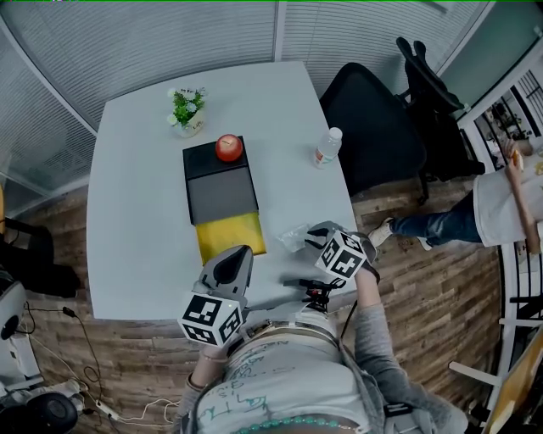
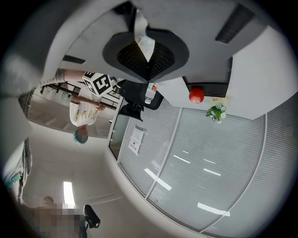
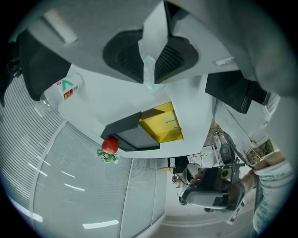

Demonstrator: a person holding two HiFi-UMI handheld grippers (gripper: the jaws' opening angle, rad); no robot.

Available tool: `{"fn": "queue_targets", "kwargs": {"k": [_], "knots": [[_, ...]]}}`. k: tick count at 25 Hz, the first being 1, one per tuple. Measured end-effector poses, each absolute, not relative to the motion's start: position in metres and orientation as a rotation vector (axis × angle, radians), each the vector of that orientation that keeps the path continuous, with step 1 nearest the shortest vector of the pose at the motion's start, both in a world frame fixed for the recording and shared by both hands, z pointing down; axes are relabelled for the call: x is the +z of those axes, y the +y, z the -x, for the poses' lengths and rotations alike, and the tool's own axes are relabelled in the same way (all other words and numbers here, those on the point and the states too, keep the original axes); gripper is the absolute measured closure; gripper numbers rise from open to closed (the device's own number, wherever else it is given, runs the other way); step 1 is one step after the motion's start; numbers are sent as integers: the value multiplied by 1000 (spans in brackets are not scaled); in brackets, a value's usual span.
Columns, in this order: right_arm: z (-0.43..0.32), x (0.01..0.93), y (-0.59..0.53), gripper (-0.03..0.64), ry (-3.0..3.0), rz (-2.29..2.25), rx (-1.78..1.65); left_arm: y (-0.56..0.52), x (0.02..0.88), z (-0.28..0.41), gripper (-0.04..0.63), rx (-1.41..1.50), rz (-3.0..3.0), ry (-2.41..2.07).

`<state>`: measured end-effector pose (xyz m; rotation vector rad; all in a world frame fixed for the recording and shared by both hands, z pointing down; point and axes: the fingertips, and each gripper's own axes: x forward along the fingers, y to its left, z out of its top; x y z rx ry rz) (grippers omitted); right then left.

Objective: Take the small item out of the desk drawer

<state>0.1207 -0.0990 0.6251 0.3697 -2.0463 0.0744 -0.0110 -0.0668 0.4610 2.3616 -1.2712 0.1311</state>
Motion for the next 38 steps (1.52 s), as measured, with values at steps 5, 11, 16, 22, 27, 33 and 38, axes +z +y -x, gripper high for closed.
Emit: {"fn": "queue_targets", "kwargs": {"k": [5, 11, 16, 22, 27, 33, 38], "knots": [[-116, 628, -97, 541, -2037, -389, 102, -70, 459, 18, 598, 136, -2377, -1258], [-107, 628, -92, 585, -2045, -401, 115, -72, 462, 26, 598, 158, -2386, -1238], [-102, 618, -91, 614, -2063, -430, 94, -73, 462, 31, 598, 162, -2392, -1224], [-85, 597, -92, 612, -2146, -489, 77, -75, 459, 36, 598, 148, -2407, -1217], [-70, 579, -91, 612, -2217, -526, 30, -75, 458, 35, 598, 147, -2419, -1194], [-57, 566, -91, 614, -2275, -543, -9, -75, 459, 33, 598, 152, -2424, -1179], [-49, 551, -89, 614, -2335, -556, -17, -75, 456, 30, 598, 140, -2432, -1174]]}}
